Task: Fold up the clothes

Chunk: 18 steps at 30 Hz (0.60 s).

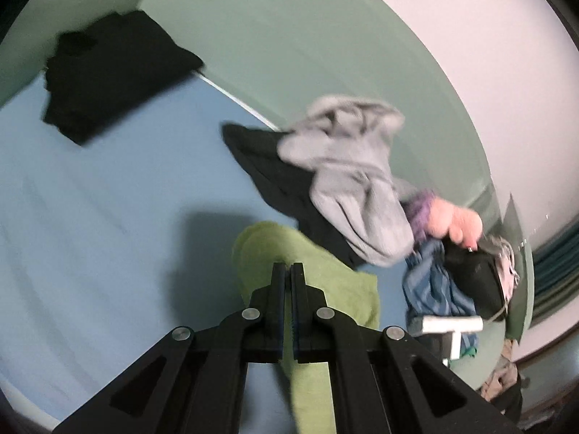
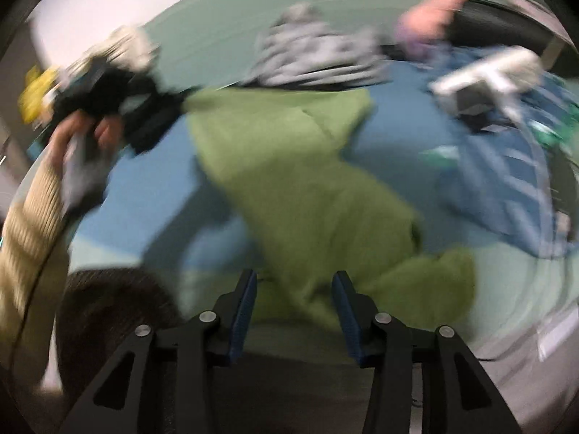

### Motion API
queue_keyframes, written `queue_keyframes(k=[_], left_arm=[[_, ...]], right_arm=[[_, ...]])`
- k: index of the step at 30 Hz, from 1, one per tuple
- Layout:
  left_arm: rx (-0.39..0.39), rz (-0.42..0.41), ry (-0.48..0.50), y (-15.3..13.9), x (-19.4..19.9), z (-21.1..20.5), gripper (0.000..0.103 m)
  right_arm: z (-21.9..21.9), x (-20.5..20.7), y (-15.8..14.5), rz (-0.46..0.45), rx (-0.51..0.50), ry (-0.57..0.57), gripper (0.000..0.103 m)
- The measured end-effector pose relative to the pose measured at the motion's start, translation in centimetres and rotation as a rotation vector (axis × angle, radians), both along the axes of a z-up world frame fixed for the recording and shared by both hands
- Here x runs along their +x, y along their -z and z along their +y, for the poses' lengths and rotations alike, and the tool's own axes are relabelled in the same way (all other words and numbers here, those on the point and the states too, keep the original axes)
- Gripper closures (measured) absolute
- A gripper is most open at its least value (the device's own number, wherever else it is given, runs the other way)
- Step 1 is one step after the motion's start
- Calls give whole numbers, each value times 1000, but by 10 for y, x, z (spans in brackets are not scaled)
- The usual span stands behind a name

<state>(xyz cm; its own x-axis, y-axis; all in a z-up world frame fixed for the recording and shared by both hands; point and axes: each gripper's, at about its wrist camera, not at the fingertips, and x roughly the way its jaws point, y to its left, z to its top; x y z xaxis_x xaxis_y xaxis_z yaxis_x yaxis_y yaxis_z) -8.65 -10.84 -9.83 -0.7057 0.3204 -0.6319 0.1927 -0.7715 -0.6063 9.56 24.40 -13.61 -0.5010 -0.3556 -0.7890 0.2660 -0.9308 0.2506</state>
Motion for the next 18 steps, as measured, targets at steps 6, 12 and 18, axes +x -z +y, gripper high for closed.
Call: queue_keyframes(k=[6, 12, 18], left_arm=[[33, 18, -88, 0, 21, -50, 103], [-32, 37, -171, -9, 52, -111, 103], [-152, -62, -119, 3, 64, -129, 103]], right_arm=[[-64, 0, 40, -101, 163, -84, 53], [-54, -7, 28, -50, 250, 42, 96], [-29, -11, -49, 90, 46, -82, 49]])
